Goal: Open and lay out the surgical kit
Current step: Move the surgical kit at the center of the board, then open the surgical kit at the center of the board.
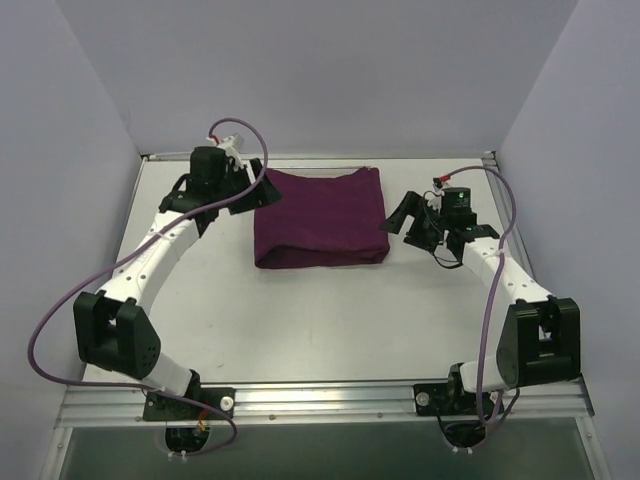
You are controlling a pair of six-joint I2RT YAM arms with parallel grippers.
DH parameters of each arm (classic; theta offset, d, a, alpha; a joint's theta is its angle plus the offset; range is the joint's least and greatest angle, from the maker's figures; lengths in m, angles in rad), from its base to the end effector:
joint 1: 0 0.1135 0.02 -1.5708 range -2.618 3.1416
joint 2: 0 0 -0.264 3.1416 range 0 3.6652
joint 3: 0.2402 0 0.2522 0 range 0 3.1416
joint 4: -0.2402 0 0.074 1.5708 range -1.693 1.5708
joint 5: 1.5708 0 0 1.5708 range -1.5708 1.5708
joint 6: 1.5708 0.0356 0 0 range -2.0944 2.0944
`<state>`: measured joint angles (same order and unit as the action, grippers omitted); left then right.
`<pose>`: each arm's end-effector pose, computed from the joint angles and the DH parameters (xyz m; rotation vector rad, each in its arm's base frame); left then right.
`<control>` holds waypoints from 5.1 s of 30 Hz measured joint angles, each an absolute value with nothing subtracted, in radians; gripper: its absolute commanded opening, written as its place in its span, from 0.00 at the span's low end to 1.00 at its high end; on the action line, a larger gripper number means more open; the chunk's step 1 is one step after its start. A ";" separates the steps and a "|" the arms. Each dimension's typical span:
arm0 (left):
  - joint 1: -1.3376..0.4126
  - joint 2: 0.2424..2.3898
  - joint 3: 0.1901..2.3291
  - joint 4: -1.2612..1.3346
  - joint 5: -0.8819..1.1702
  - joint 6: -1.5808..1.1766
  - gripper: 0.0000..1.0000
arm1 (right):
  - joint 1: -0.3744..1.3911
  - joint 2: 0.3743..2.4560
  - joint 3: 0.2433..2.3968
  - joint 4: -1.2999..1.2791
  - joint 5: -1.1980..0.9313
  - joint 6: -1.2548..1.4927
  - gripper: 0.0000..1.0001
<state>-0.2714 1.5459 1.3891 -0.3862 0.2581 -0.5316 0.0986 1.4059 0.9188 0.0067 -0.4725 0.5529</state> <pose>0.3421 -0.1046 0.3424 -0.1244 2.1820 -0.7412 0.3118 0.0471 0.2634 0.1733 2.1047 0.8822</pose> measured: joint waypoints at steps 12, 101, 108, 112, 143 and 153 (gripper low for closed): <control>-0.435 1.555 1.494 -0.616 0.186 -0.431 0.72 | 0.097 1.539 0.925 -0.012 -0.571 0.550 0.68; 0.122 1.531 1.423 -0.488 -0.132 -0.193 0.80 | 0.262 1.739 1.535 -0.410 -0.469 0.530 0.87; 0.236 1.473 1.339 -0.554 -0.240 -0.206 0.94 | 0.486 1.885 1.668 -0.432 -0.434 0.460 0.87; 0.193 1.473 1.319 -0.615 -0.232 -0.253 0.94 | 0.568 1.954 1.751 -0.423 -0.390 0.412 0.85; 0.163 1.348 1.092 -0.671 0.084 -0.466 0.94 | 0.773 2.354 2.167 -0.389 -0.065 0.062 0.86; 0.162 1.348 1.074 -0.665 0.120 -0.468 0.94 | 0.772 2.422 2.221 -0.393 -0.019 0.098 0.00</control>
